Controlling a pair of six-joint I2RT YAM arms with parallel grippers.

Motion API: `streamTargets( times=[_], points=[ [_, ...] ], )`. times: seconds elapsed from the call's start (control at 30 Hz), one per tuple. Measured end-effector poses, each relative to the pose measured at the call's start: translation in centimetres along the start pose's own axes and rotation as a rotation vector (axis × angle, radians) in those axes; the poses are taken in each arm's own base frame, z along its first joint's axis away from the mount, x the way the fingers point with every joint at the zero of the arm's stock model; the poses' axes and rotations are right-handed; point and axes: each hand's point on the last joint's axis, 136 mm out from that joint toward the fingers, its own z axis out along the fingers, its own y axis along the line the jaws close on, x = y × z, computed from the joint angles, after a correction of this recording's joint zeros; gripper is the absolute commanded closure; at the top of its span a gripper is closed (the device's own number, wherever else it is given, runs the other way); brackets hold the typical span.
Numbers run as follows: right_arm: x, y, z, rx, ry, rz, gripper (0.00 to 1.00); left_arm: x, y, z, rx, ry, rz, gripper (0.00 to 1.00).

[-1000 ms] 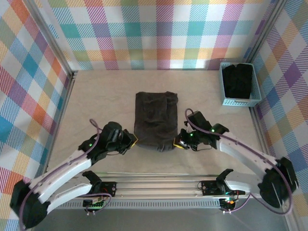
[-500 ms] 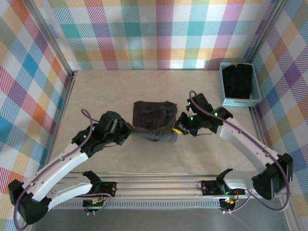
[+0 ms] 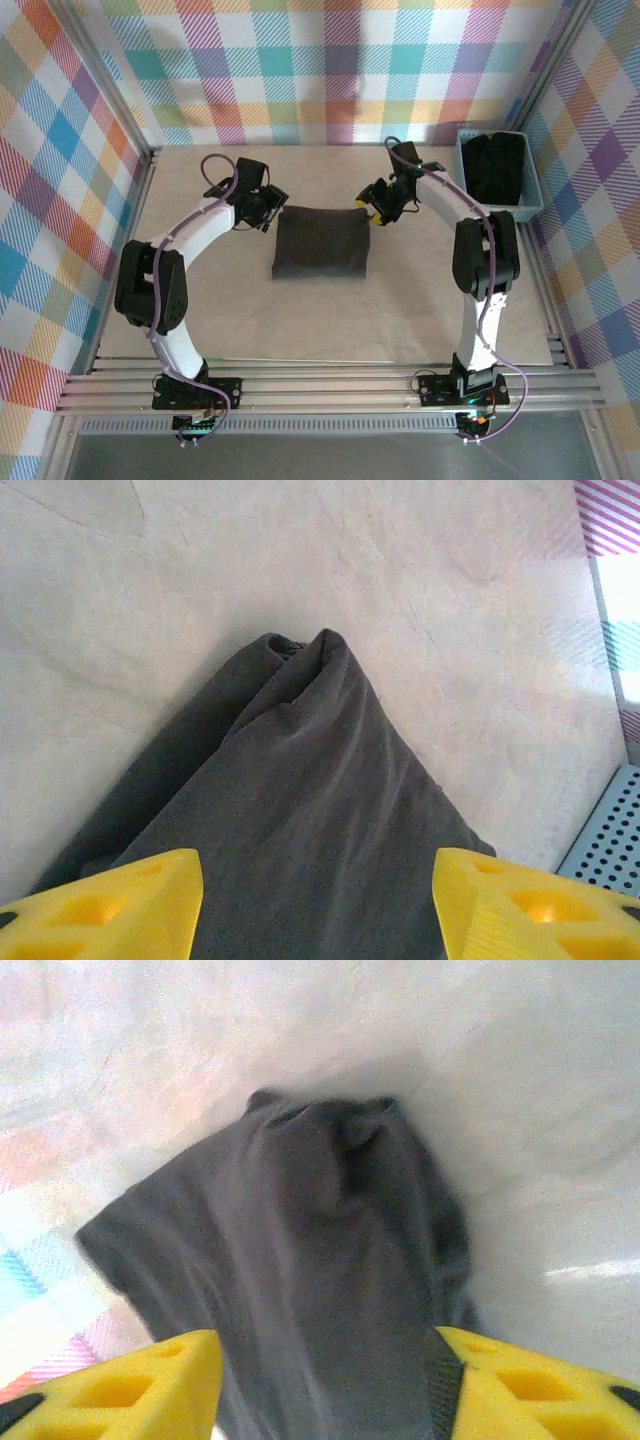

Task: Fold and stack the t-shirts

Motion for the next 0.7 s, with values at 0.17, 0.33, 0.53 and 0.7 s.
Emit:
streamTargets(
  times=[0.17,0.33,0.53,0.7],
  points=[
    [3.3,-0.6,-6.2,-0.057,-0.107,-0.118,0.39,6.0,0.1,-6.9,0.146,0.009,0.028,0.39],
    [9.7,-2.0,-11.1,-0.196,-0.158,-0.218,0.35,16.1,4.1,-7.3,0.212,0.117,-0.021,0.33],
    [14.2,-7.8,-8.3,-0.178,-0.054,-0.185,0.36,19.8,5.9,-0.8,0.146,0.099,-0.133,0.3],
    [14.8,-7.6,-9.4,-0.209,-0.065,-0.201,0.38,20.3,5.3,2.7,0.203,0.087,-0.272,0.26]
  ],
)
